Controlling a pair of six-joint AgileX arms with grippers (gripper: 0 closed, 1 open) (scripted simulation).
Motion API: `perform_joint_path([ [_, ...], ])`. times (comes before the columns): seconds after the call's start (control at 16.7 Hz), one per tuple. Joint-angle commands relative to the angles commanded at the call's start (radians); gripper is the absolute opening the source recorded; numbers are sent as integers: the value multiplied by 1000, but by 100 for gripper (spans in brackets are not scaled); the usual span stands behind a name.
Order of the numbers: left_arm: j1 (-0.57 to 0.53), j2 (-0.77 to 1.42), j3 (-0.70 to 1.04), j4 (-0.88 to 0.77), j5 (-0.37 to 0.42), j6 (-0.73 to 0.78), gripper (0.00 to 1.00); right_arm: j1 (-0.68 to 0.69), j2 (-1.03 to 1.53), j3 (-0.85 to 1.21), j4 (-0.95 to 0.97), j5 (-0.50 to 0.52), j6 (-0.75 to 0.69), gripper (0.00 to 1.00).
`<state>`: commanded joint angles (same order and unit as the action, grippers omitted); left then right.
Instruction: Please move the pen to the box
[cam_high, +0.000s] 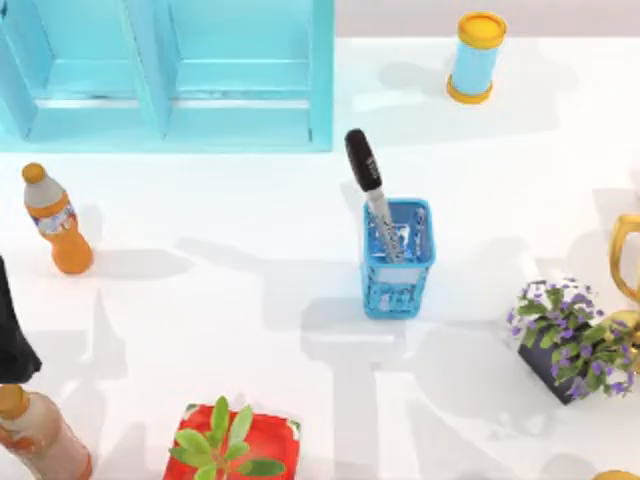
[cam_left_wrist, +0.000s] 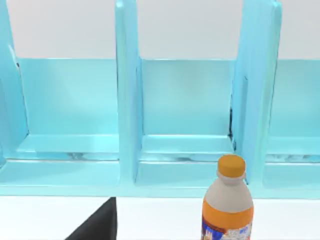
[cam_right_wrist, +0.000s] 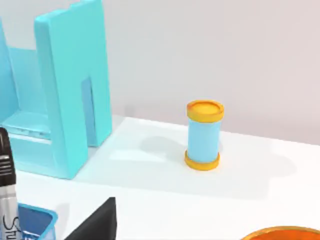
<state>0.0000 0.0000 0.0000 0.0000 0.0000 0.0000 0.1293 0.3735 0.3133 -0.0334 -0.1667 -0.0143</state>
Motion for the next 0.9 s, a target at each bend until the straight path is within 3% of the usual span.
perform_joint_path([
  [0.48, 0, 0, 0, 0, 0, 0, 100, 170, 725, 445, -48, -253, -91, 100],
  [0.9, 0, 0, 0, 0, 0, 0, 100, 209, 1188, 611, -76, -378, -196, 100],
])
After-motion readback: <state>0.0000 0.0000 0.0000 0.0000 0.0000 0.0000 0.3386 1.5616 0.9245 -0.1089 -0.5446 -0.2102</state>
